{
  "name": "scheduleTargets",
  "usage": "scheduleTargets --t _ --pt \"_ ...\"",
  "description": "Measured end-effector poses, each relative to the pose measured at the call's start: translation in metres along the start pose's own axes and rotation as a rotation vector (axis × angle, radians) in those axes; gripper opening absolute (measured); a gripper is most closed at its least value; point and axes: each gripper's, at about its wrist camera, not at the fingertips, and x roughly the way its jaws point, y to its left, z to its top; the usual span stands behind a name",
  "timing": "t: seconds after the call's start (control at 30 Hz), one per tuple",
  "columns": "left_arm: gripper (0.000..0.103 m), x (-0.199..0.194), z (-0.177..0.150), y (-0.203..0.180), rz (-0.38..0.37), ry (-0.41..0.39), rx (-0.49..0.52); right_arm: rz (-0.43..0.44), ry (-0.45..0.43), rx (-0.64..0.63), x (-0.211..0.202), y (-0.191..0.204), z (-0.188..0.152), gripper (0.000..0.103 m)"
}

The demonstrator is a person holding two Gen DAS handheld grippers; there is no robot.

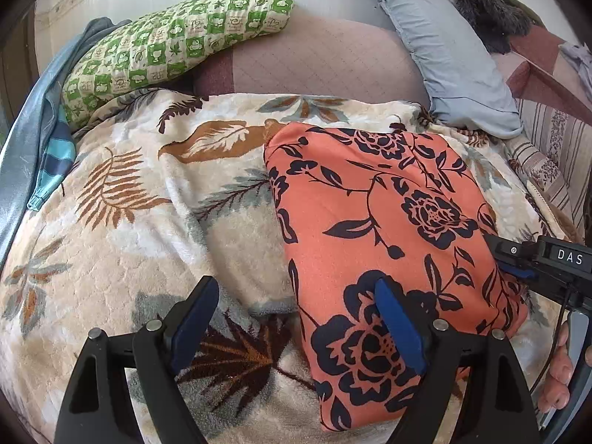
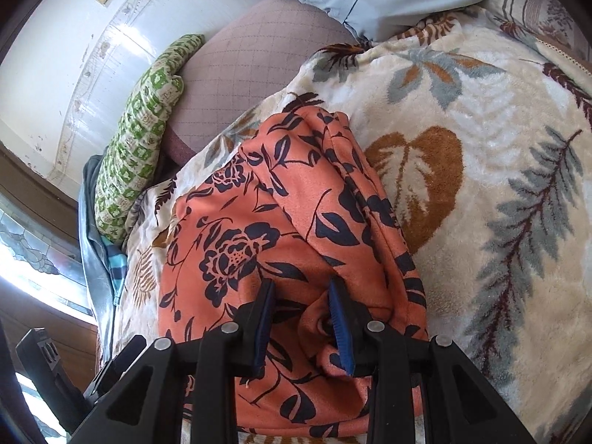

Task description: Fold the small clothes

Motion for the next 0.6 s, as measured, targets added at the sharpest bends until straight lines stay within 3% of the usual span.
scheduleTargets --t 0.6 --pt "0.091 0.031 0.011 -0.010 -0.006 0.018 0.000 -0.025 0.076 0.006 0.012 0.001 0.011 0.034"
